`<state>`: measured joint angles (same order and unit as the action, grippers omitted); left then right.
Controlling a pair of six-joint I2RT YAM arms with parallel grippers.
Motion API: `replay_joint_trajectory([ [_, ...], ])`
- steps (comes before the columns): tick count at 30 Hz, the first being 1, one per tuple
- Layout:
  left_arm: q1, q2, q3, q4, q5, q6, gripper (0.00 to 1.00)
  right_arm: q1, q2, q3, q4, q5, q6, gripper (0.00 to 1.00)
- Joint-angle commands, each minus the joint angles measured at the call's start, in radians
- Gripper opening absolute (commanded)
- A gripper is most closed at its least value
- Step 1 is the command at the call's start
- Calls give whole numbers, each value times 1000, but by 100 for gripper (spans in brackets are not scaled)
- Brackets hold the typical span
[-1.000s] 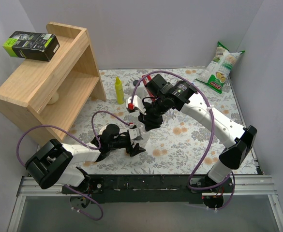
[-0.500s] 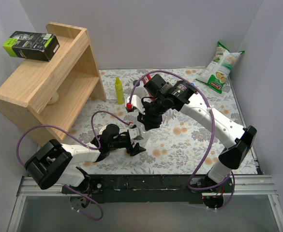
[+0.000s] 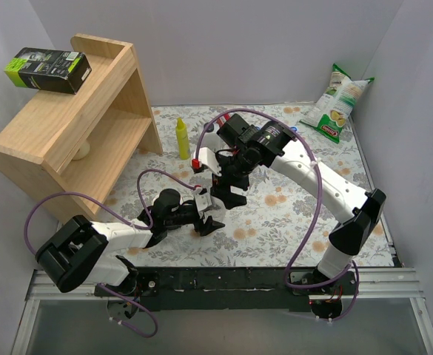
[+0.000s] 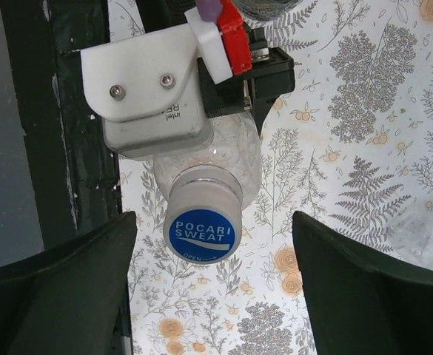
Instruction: Screw on the bottle caps
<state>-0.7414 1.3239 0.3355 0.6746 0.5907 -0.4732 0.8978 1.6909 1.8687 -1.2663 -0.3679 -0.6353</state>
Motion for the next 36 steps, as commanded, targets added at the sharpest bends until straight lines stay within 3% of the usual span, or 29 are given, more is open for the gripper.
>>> replay_joint_trajectory([
  [1, 2, -31, 13, 19, 15, -4, 0, 1, -65, 4, -16, 27, -20, 92],
  [4, 2, -34, 8, 28, 21, -36, 0, -14, -147, -40, 28, 32, -29, 93],
  [10, 7, -20, 25, 26, 49, -82, 0, -92, -273, -149, 171, -114, 29, 93],
  [17, 8, 14, 71, 10, 73, -79, 0, -92, -215, -135, 235, -150, 30, 88],
  [36, 7, 58, 120, 8, 103, -142, 0, -68, -152, -57, 157, -233, -70, 88],
])
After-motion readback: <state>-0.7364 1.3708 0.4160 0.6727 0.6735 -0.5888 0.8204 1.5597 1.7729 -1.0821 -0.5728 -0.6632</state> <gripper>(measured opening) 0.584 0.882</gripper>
